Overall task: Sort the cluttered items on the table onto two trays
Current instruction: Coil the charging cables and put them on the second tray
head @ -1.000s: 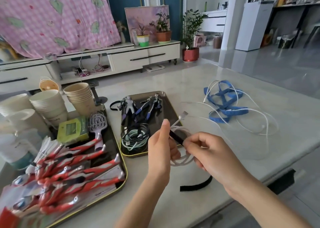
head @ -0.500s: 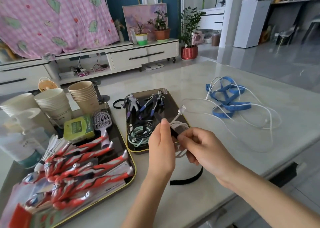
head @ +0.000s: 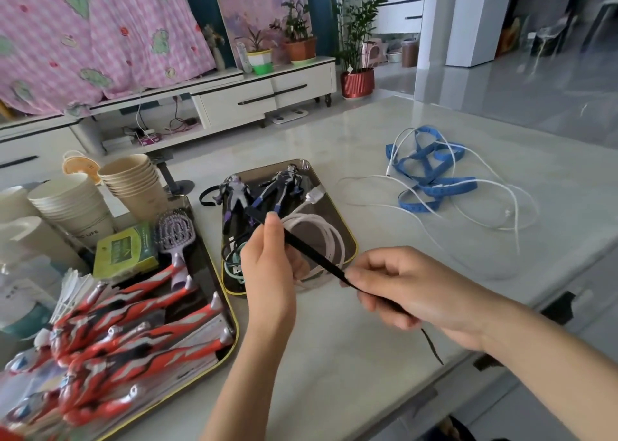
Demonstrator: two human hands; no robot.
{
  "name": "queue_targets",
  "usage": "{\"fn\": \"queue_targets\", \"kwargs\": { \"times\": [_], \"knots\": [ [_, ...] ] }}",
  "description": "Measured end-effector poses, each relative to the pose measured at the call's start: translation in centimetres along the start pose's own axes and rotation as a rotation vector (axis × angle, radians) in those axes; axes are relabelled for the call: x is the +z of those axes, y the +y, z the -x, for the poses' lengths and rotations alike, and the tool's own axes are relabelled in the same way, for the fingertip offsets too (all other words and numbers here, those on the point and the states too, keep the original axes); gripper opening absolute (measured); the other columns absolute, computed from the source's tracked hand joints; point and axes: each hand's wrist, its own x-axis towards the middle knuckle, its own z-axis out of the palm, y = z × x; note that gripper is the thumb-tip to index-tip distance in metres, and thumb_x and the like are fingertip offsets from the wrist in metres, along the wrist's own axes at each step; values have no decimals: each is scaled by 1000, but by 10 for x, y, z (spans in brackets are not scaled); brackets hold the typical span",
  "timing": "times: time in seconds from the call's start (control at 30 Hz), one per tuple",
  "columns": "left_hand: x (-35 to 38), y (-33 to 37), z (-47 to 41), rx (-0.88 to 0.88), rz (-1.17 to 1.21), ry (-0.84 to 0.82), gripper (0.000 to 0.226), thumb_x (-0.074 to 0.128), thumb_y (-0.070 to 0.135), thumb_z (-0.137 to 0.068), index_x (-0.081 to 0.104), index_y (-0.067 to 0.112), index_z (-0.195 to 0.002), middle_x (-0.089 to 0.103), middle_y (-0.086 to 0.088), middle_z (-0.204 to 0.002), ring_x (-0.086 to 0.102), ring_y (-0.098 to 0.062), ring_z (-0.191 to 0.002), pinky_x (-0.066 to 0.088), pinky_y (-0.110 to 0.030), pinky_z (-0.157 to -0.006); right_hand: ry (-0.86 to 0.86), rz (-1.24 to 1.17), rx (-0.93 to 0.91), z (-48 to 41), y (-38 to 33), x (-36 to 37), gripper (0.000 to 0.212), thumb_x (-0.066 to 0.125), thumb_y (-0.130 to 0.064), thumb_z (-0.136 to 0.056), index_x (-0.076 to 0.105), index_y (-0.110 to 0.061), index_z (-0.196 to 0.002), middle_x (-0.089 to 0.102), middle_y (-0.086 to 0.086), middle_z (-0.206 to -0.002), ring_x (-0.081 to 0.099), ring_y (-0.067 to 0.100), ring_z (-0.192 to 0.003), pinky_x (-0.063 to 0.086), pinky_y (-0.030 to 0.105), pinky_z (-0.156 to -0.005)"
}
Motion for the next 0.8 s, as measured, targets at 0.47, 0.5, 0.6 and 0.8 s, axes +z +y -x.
{"fn": "queue_targets", "kwargs": {
  "times": [0.47,0.5,0.6,0.8],
  "knots": [
    [-14,7,6,-529,617,-172,50,38,24,-96,42,14,-48,20,9,-38,18,-3,-29,15,-13,-33,172,566,-174,-7,20,-11,6,71,-26,-81,76,-21,-81,61,3,-72,53,10,-64,42,26,-65],
    [-15,8,6,-555,654,-201,50,37,23,-95,44,14,-46,20,9,-38,18,-3,-29,15,-14,-33,160,521,-177,-8,19,-11,8,69,-25,-82,75,-20,-82,61,6,-66,50,11,-58,40,26,-59],
    [-16,10,7,-605,728,-318,38,41,22,-89,38,15,-51,21,9,-39,12,-5,-32,11,-14,-34,40,352,-99,-7,17,-6,14,60,-19,-90,70,-10,-88,63,1,-60,49,14,-45,37,18,-42],
    [-10,14,17,-666,632,-480,36,45,24,-82,30,18,-50,18,9,-39,3,-5,-42,9,-13,-33,-21,-255,47,-11,16,-12,26,43,1,-92,68,-3,-99,71,4,-75,59,15,-50,41,18,-43]
  ]
}}
